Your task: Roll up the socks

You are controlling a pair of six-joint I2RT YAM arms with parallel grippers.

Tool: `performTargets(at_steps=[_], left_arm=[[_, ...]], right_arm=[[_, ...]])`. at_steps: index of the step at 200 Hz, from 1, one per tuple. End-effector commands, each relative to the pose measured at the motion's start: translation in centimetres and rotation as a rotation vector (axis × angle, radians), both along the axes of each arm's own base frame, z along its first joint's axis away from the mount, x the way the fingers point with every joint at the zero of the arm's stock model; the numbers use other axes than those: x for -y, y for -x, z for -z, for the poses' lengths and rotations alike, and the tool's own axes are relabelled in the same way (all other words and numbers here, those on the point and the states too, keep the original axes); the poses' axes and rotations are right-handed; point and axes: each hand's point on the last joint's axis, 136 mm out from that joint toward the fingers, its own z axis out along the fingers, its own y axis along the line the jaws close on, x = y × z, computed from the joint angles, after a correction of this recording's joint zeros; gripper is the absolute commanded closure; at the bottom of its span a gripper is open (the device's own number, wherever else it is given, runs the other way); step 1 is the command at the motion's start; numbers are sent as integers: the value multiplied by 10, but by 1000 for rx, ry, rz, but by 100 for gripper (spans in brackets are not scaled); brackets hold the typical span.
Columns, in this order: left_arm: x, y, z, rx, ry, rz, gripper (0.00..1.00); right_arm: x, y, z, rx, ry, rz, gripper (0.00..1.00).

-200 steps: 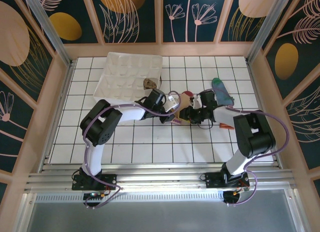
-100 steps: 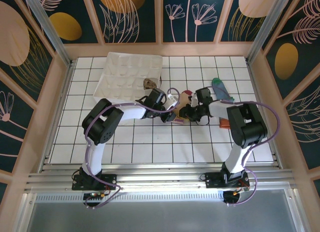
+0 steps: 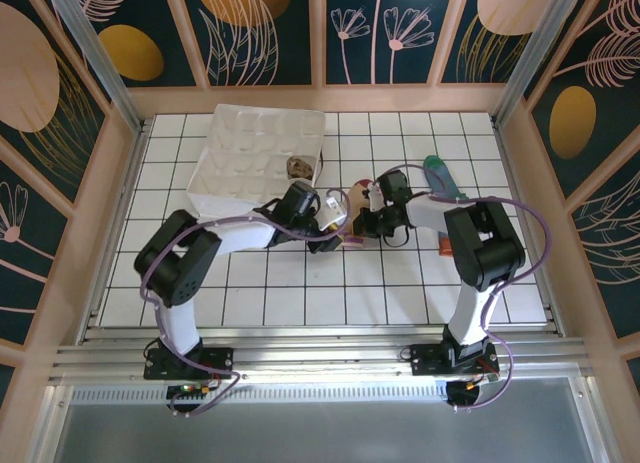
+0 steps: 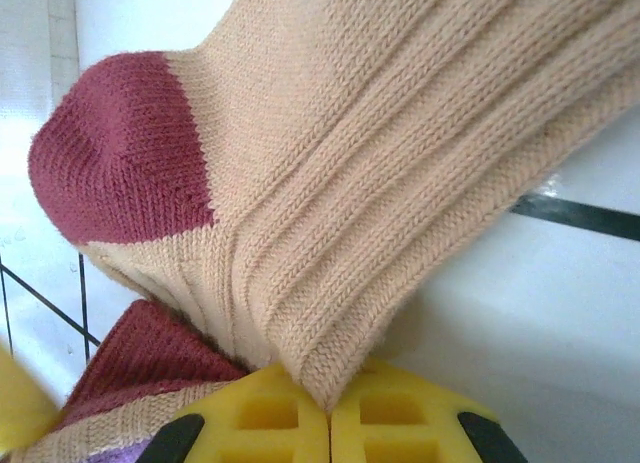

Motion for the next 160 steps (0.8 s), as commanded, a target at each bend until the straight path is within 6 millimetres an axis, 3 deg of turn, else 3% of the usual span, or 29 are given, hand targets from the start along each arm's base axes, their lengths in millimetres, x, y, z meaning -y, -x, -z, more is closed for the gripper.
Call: performTargets(at_steps=[1, 12, 18, 30, 73, 80, 142, 160], left_arm=[[-4, -2, -25, 253, -20, 89, 63], [-9, 2, -16, 334, -88, 112, 60], [-11, 4, -25, 398, -106, 122, 59], [-13, 7, -18, 469, -173, 155, 58], [-2, 6, -17, 638, -284, 260, 58], [0, 6, -5, 633, -307, 282, 58], [13, 2, 15, 641, -338, 358, 57], [11, 4, 31, 611, -360, 371, 57]], right_arm=[[42, 64, 74, -237, 269, -52, 100], [43, 66, 75, -245, 278, -69, 100], [42, 66, 76, -250, 279, -75, 100], [43, 68, 77, -258, 284, -88, 100], [45, 77, 82, -291, 296, -115, 100], [45, 78, 82, -294, 299, -120, 100], [45, 82, 83, -317, 300, -143, 100], [45, 85, 84, -325, 297, -152, 100]])
